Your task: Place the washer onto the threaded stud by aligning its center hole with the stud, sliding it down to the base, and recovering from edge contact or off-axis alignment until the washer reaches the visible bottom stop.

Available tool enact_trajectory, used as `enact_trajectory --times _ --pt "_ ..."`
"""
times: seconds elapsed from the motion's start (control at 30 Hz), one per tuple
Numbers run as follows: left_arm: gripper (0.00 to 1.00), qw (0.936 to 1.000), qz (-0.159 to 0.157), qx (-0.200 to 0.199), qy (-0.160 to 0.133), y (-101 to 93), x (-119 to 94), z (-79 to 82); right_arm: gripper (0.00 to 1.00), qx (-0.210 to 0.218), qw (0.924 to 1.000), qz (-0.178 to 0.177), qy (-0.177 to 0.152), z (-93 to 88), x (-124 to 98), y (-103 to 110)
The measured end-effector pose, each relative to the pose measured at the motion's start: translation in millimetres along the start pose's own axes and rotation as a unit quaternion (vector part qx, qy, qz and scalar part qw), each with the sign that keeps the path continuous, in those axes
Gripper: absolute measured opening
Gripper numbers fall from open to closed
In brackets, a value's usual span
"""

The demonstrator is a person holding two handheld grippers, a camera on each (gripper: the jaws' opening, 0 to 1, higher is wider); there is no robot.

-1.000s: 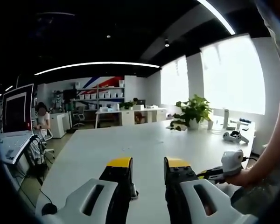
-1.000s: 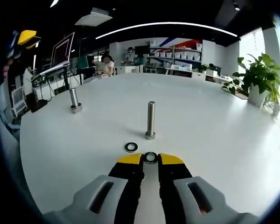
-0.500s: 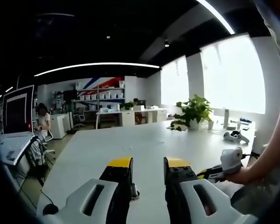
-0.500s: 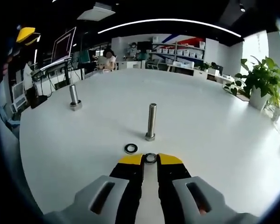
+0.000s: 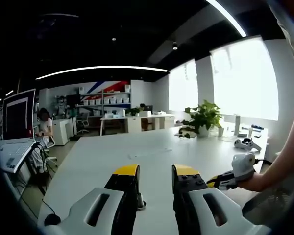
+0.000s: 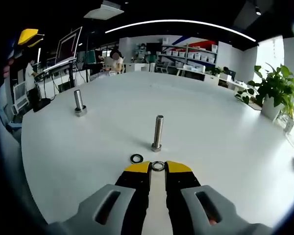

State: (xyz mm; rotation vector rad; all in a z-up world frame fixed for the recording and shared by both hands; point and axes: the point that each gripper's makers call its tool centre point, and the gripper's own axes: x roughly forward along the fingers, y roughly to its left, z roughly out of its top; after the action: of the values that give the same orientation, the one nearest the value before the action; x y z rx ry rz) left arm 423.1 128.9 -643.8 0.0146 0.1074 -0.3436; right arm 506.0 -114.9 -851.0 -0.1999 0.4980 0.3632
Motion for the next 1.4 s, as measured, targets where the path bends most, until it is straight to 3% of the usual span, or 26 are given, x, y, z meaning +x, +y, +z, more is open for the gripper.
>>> enact_trajectory --times 0.8,1.17,1.4 --pt "0.25 1.0000 -0.002 -0.008 -0.002 -0.3 0.7 0.9 0.13 -0.023 0.9988 -0.007 -0.043 49.4 -17.9 0.8" --pt "0.25 1.0000 0.000 -0.009 -0.002 0.6 0.2 1.7 0.13 -0.024 0.9972 -0.010 -0.070 76.6 -8.4 -1.8" --pt "0.25 1.0000 0.003 -0.009 -0.003 2.2 -0.4 2.3 0.13 -0.025 0.9974 -0.008 -0.067 78.2 -1.4 -0.9"
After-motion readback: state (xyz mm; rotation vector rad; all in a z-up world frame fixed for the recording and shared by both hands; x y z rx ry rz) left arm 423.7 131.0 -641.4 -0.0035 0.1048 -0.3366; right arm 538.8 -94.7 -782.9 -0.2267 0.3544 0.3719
